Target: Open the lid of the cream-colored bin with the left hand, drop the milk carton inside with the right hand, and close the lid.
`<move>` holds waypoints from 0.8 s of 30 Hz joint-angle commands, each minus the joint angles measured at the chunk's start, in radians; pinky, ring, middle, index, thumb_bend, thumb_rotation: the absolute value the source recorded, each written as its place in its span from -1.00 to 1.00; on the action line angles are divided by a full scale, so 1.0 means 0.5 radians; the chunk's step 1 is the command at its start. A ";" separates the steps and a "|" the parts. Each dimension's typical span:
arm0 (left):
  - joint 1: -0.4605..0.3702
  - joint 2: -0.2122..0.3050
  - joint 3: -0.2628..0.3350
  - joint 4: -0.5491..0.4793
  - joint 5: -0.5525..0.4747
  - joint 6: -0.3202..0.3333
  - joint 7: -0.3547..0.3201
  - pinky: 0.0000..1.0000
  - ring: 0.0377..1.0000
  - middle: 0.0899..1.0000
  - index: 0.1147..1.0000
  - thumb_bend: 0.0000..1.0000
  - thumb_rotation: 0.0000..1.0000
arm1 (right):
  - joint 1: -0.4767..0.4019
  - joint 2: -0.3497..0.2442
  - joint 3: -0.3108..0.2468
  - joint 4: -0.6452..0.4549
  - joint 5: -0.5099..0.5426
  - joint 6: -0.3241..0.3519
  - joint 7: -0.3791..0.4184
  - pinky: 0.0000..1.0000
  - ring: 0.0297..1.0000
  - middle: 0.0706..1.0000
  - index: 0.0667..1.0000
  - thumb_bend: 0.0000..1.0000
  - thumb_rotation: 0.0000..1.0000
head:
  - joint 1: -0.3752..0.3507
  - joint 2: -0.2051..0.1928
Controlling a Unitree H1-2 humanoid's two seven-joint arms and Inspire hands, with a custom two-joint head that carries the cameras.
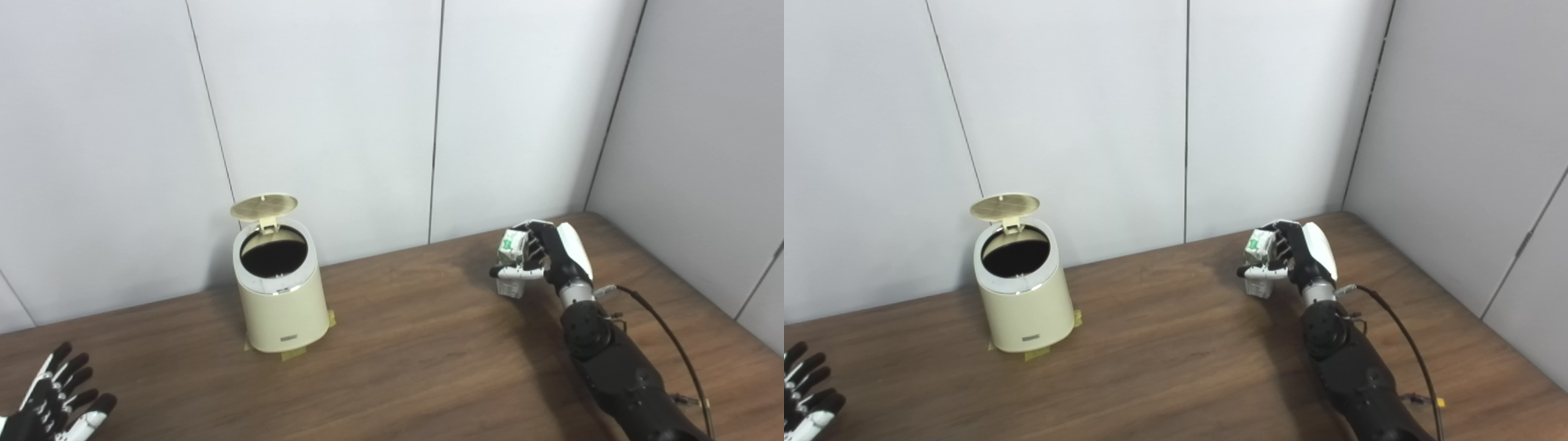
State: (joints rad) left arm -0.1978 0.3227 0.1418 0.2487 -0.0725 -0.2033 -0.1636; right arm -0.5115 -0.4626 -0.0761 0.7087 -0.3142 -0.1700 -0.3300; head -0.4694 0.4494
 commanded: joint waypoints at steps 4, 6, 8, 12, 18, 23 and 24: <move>-0.063 0.054 0.011 -0.052 -0.003 -0.029 0.002 0.69 0.81 0.85 0.99 0.44 -0.20 | -0.083 -0.079 -0.022 -0.186 -0.029 -0.069 -0.060 -0.37 -0.25 -0.17 0.01 0.03 -1.00 | 0.002 -0.002; -0.066 0.050 0.011 -0.053 -0.013 -0.028 -0.003 0.68 0.81 0.86 1.00 0.42 -0.23 | -0.077 -0.069 -0.008 -0.231 -0.047 -0.104 -0.062 -0.34 -0.25 -0.14 -0.01 0.03 -1.00 | 0.008 -0.005; -0.070 0.046 0.008 -0.052 -0.020 -0.029 -0.008 0.68 0.81 0.87 1.00 0.41 -0.24 | -0.084 -0.041 0.031 -0.315 -0.100 -0.145 -0.076 -0.32 -0.24 -0.12 -0.02 0.04 -1.00 | 0.037 -0.012; -0.072 0.041 -0.004 -0.058 0.005 -0.024 -0.002 0.66 0.81 0.86 1.00 0.45 -0.24 | -0.101 0.055 0.056 -0.546 -0.130 -0.034 -0.049 -0.31 -0.23 -0.12 -0.04 0.04 -1.00 | 0.102 -0.009; -0.073 0.024 -0.028 -0.077 0.036 -0.028 0.014 0.68 0.77 0.80 0.96 0.60 -0.16 | -0.131 0.202 0.119 -0.834 -0.187 0.026 0.011 -0.31 -0.23 -0.11 0.00 0.03 -1.00 | 0.254 -0.009; -0.035 -0.015 -0.044 -0.192 0.107 0.001 0.061 0.63 0.73 0.75 0.92 0.68 -0.14 | -0.177 0.357 0.167 -0.967 -0.235 0.070 0.027 -0.38 -0.27 -0.12 0.01 0.03 -1.00 | 0.386 -0.003; -0.028 -0.020 -0.048 -0.210 0.131 0.002 0.071 0.61 0.72 0.74 0.91 0.68 -0.13 | -0.183 0.379 0.176 -0.975 -0.248 0.064 0.024 -0.37 -0.26 -0.13 0.01 0.03 -1.00 | 0.399 -0.003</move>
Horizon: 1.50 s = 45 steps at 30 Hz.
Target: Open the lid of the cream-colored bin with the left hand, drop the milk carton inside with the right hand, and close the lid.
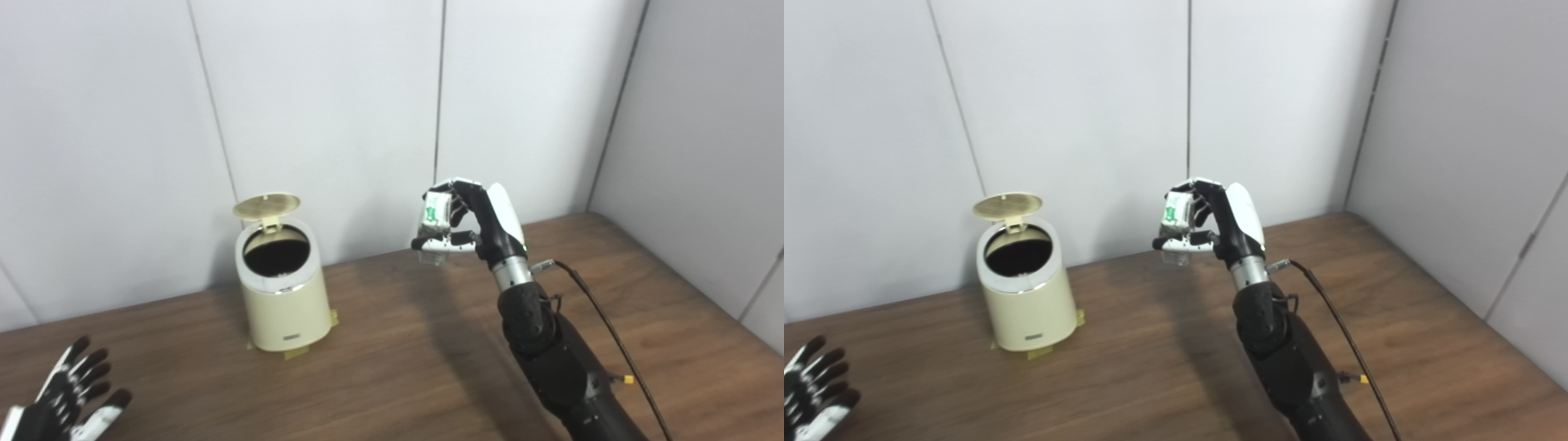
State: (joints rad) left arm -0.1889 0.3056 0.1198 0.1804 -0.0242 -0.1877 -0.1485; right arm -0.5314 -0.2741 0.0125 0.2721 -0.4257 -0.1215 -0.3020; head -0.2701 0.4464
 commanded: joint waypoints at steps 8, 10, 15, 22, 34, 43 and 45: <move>0.015 -0.030 -0.025 -0.211 0.147 0.063 0.101 0.65 0.75 0.76 0.91 0.65 -0.16 | -0.198 0.184 0.106 0.000 -0.146 -0.181 -0.127 -0.34 -0.24 -0.12 -0.02 0.04 -1.00 | 0.157 0.001; 0.021 -0.037 -0.022 -0.224 0.148 0.077 0.102 0.64 0.75 0.76 0.92 0.61 -0.19 | -0.214 0.247 0.129 -0.033 -0.148 -0.113 -0.092 -0.35 -0.24 -0.11 -0.02 0.03 -1.00 | 0.192 -0.006; 0.029 -0.066 -0.027 -0.231 0.142 0.089 0.107 0.66 0.79 0.76 0.93 0.61 -0.23 | -0.248 0.348 0.149 -0.028 -0.081 -0.084 -0.023 -0.37 -0.27 -0.12 0.02 0.03 -1.00 | 0.286 -0.011; 0.048 -0.140 -0.051 -0.294 0.172 0.165 0.131 0.72 0.80 0.79 0.96 0.56 -0.28 | -0.309 0.393 0.161 0.064 -0.011 -0.124 0.053 -0.37 -0.26 -0.14 0.00 0.03 -1.00 | 0.414 -0.020; 0.041 -0.192 -0.073 -0.304 0.204 0.186 0.167 0.60 0.73 0.80 0.96 0.58 -0.27 | -0.392 0.423 0.195 0.098 -0.026 -0.044 0.126 -0.34 -0.24 -0.15 -0.01 0.03 -1.00 | 0.464 -0.011; 0.049 -0.208 -0.083 -0.317 0.239 0.196 0.182 0.60 0.73 0.81 0.95 0.59 -0.25 | -0.479 0.434 0.209 0.212 0.022 -0.062 0.163 -0.36 -0.26 -0.13 -0.01 0.03 -1.00 | 0.485 -0.003; 0.051 -0.214 -0.086 -0.321 0.245 0.202 0.188 0.61 0.74 0.81 0.94 0.59 -0.25 | -0.498 0.432 0.218 0.239 0.016 -0.073 0.162 -0.36 -0.26 -0.13 0.00 0.03 -1.00 | 0.488 0.001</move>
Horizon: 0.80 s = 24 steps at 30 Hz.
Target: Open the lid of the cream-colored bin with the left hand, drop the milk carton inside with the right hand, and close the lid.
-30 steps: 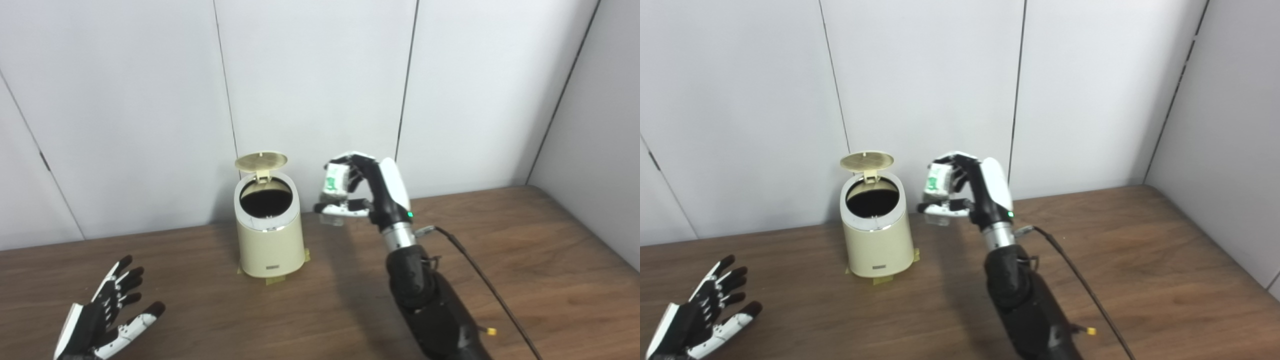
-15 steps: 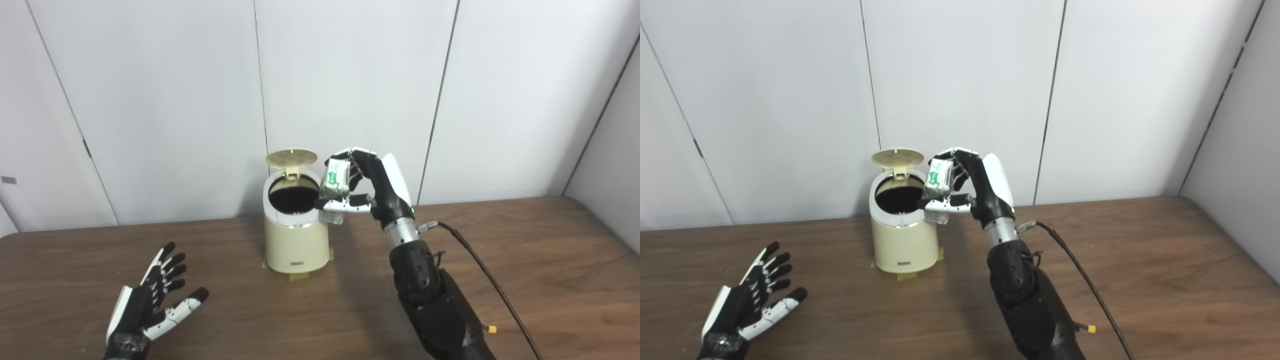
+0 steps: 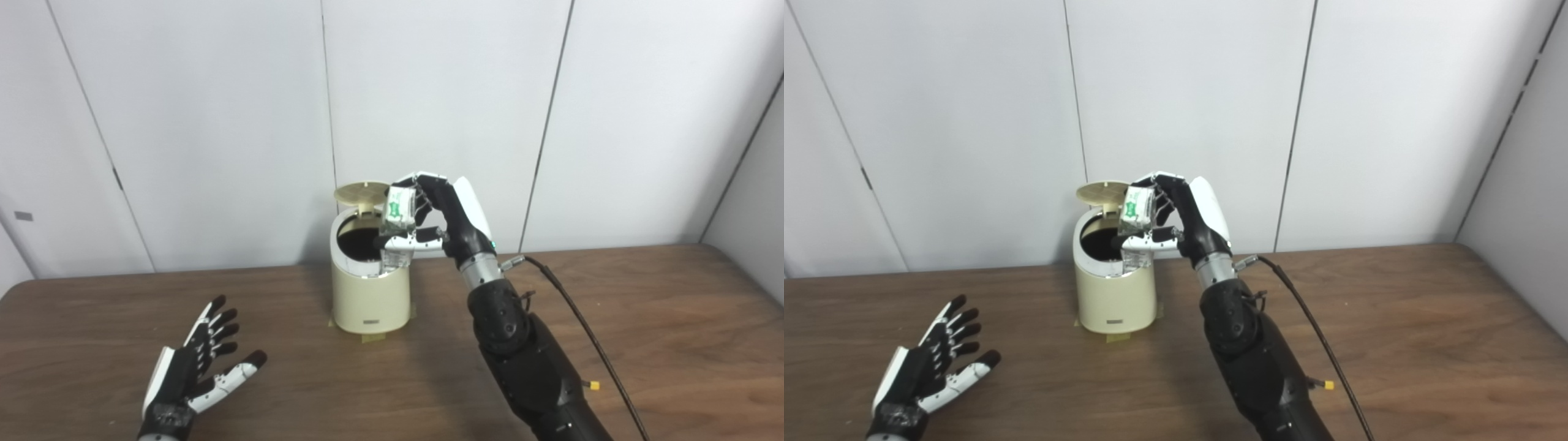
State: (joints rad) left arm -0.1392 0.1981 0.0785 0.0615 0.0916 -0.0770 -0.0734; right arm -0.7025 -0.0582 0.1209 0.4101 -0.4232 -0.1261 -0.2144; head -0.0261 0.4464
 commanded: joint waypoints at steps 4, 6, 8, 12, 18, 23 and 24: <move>-0.050 -0.011 -0.005 -0.078 0.021 -0.020 0.050 0.61 0.74 0.81 0.94 0.61 -0.25 | -0.196 -0.005 0.021 0.019 -0.005 -0.088 -0.022 -0.37 -0.27 -0.11 0.01 0.03 -1.00 | 0.007 0.005; -0.049 -0.017 -0.006 -0.074 0.022 -0.026 0.054 0.60 0.73 0.80 0.94 0.61 -0.24 | -0.211 -0.007 0.030 0.040 -0.009 -0.096 -0.026 -0.38 -0.27 -0.11 0.01 0.03 -1.00 | 0.009 0.005; -0.047 -0.021 -0.010 -0.074 0.024 -0.029 0.057 0.57 0.73 0.80 0.94 0.61 -0.25 | -0.226 -0.011 0.042 0.064 -0.014 -0.111 -0.032 -0.38 -0.27 -0.11 0.01 0.03 -1.00 | 0.009 0.007; -0.041 -0.024 -0.024 -0.085 0.037 -0.027 0.066 0.59 0.73 0.80 0.95 0.61 -0.23 | -0.244 -0.020 0.050 0.094 0.007 -0.145 -0.018 -0.39 -0.29 -0.12 0.03 0.02 -1.00 | 0.009 0.015; -0.036 -0.042 -0.029 -0.106 0.046 -0.004 0.076 0.61 0.73 0.79 0.95 0.60 -0.22 | -0.271 -0.034 0.072 0.182 -0.011 -0.234 -0.035 -0.37 -0.26 -0.11 0.01 0.03 -1.00 | 0.031 0.017; -0.035 -0.054 -0.033 -0.116 0.049 0.008 0.077 0.62 0.74 0.80 0.95 0.62 -0.21 | -0.313 -0.037 0.093 0.263 -0.047 -0.274 -0.059 -0.37 -0.27 -0.13 0.01 0.03 -1.00 | 0.044 0.022; -0.034 -0.056 -0.033 -0.116 0.047 0.003 0.076 0.63 0.75 0.81 0.95 0.62 -0.20 | -0.323 -0.036 0.098 0.275 -0.061 -0.267 -0.065 -0.37 -0.27 -0.13 0.01 0.03 -1.00 | 0.044 0.023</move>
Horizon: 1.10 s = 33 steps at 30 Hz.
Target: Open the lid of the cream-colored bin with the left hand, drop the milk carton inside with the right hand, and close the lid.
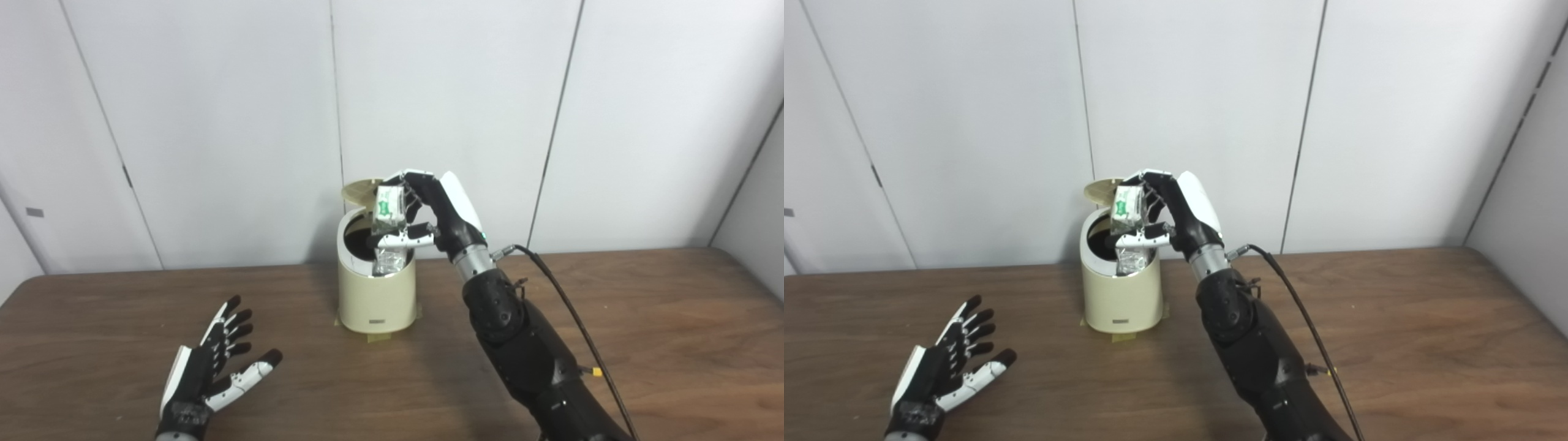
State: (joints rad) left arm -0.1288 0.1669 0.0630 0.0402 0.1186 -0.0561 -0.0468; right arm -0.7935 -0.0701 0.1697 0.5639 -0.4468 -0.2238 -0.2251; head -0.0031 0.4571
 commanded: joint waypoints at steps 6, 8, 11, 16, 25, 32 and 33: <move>-0.046 -0.004 -0.003 -0.089 -0.017 -0.038 0.022 0.63 0.74 0.81 0.95 0.63 -0.20 | -0.191 -0.013 0.026 0.056 -0.049 -0.119 -0.071 -0.37 -0.28 -0.13 0.04 0.02 -1.00 | 0.002 0.010; -0.044 -0.008 -0.002 -0.090 -0.020 -0.032 0.022 0.64 0.75 0.81 0.94 0.63 -0.20 | -0.197 -0.010 0.029 0.066 -0.044 -0.125 -0.062 -0.37 -0.27 -0.13 0.03 0.02 -1.00 | 0.005 0.010; -0.043 -0.012 0.002 -0.089 -0.032 -0.032 0.017 0.64 0.75 0.81 0.94 0.63 -0.21 | -0.199 -0.005 0.032 0.078 -0.032 -0.139 -0.052 -0.37 -0.27 -0.13 0.03 0.03 -1.00 | 0.010 0.012; -0.044 -0.006 -0.001 -0.084 -0.017 -0.049 0.021 0.67 0.75 0.80 0.94 0.64 -0.19 | -0.215 -0.011 0.045 0.127 -0.058 -0.186 -0.084 -0.35 -0.26 -0.13 0.02 0.03 -1.00 | 0.013 0.012; -0.040 -0.010 -0.001 -0.083 -0.046 -0.064 0.009 0.67 0.76 0.81 0.94 0.61 -0.22 | -0.263 -0.016 0.064 0.241 -0.080 -0.295 -0.140 -0.34 -0.26 -0.12 -0.02 0.03 -1.00 | 0.019 0.013; -0.038 -0.013 -0.005 -0.088 -0.041 -0.062 0.013 0.64 0.75 0.81 0.94 0.63 -0.20 | -0.287 -0.026 0.086 0.325 -0.120 -0.420 -0.215 -0.32 -0.25 -0.12 -0.03 0.03 -1.00 | 0.021 0.014; -0.038 -0.016 -0.003 -0.088 -0.049 -0.059 0.012 0.64 0.75 0.81 0.94 0.62 -0.20 | -0.293 -0.030 0.094 0.345 -0.134 -0.443 -0.235 -0.32 -0.25 -0.12 -0.03 0.03 -1.00 | 0.021 0.014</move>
State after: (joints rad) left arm -0.1249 0.1570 0.0624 0.0346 0.1084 -0.0562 -0.0469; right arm -0.8678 -0.0751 0.2145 0.7457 -0.5036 -0.4016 -0.3133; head 0.0061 0.4633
